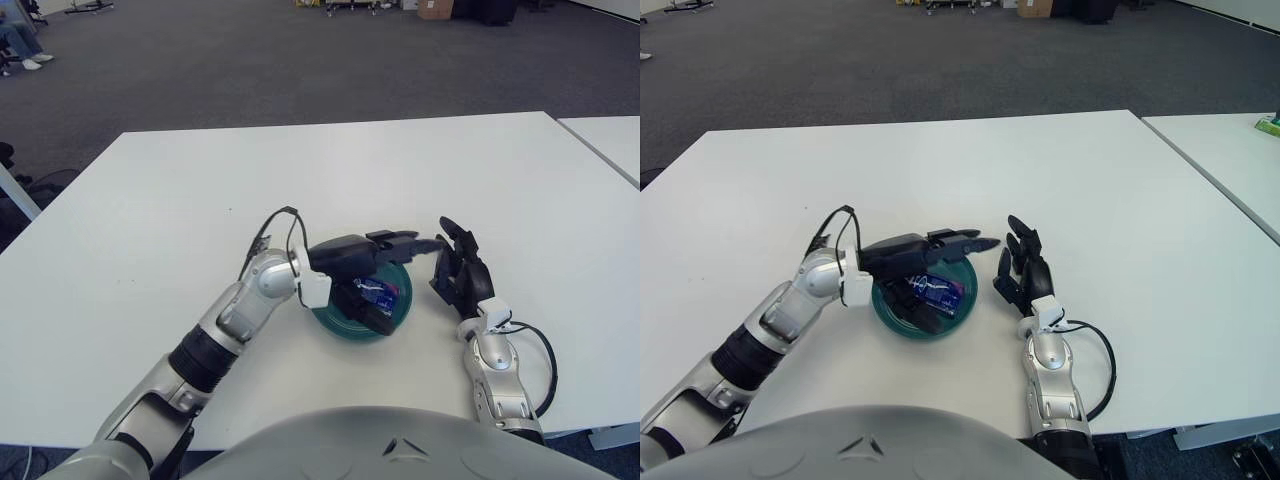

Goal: Put the gum into the plate.

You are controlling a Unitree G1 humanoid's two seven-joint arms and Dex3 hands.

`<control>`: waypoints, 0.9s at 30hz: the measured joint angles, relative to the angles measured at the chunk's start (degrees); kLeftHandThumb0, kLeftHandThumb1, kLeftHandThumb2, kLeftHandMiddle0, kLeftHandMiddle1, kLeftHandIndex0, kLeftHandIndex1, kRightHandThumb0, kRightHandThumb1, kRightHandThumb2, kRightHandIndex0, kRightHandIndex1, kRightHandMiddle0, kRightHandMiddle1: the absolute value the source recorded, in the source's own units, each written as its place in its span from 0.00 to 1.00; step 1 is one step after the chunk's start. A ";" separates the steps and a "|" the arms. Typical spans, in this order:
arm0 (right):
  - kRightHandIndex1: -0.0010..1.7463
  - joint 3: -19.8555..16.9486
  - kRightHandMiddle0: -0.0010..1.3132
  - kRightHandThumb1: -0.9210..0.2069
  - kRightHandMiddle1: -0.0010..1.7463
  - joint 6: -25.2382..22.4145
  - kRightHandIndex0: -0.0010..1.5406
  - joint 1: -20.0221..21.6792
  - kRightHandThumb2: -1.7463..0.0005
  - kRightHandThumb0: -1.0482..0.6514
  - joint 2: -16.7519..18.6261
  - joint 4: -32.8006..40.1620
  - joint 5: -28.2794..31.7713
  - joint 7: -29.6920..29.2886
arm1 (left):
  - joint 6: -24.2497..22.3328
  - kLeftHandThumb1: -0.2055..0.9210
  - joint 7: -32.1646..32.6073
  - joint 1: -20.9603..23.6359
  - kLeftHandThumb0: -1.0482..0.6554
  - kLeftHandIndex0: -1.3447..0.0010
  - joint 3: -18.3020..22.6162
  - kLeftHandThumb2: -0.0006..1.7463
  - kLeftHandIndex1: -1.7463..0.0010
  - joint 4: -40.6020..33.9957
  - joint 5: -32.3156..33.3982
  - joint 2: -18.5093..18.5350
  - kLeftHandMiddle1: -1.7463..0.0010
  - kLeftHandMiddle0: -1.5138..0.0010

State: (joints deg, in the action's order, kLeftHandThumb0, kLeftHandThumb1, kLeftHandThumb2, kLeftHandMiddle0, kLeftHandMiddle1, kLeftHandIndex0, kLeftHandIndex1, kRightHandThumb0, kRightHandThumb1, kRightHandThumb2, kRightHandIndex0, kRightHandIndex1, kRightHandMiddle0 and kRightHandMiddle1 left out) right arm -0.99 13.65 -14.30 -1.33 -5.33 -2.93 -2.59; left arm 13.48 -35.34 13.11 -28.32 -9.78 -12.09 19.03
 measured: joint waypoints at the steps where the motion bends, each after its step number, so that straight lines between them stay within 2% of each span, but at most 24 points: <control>1: 0.04 -0.11 0.00 0.00 0.39 0.00 0.24 0.06 0.45 0.17 0.06 -0.11 0.00 -0.23 | -0.79 1.00 0.11 -0.24 0.00 1.00 0.42 0.07 1.00 -0.41 -0.31 0.19 1.00 1.00; 5: 0.05 -0.42 0.00 0.00 0.42 -0.21 0.25 0.39 0.45 0.17 0.65 -0.38 0.07 -1.28 | -2.66 1.00 3.74 -3.13 0.00 1.00 2.25 0.05 1.00 -0.57 -2.16 0.07 1.00 1.00; 12: 0.05 -1.05 0.00 0.00 0.47 -0.29 0.28 0.39 0.44 0.17 2.05 -0.32 0.69 -2.40 | -4.83 1.00 13.86 -12.02 0.00 1.00 5.78 0.10 1.00 3.00 -2.68 -4.11 1.00 1.00; 19: 0.06 -1.15 0.02 0.00 0.50 -0.30 0.32 0.19 0.45 0.16 2.37 -0.18 0.79 -2.42 | -2.94 1.00 24.82 -20.34 0.00 1.00 11.66 0.30 1.00 4.24 -0.16 -9.82 1.00 1.00; 23: 0.06 -1.11 0.02 0.00 0.50 -0.30 0.33 0.06 0.44 0.16 2.33 -0.02 0.77 -2.36 | -0.37 1.00 28.38 -22.66 0.00 1.00 13.59 0.36 1.00 7.49 -0.32 -10.39 1.00 1.00; 27: 0.06 -1.02 0.03 0.00 0.51 -0.42 0.33 -0.28 0.43 0.16 2.22 0.43 0.55 -2.36 | -0.48 1.00 30.34 -25.63 0.00 1.00 15.14 0.42 1.00 7.81 -0.32 -10.57 1.00 1.00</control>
State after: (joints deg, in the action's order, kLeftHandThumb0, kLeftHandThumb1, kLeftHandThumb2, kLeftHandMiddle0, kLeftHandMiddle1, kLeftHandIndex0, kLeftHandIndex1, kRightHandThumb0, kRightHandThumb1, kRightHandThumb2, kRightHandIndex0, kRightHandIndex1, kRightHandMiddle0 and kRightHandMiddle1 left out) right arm -2.00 13.23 -14.58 0.89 -4.90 -2.38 -4.95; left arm 13.00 -5.00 -12.53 -13.18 -1.97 -12.42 8.46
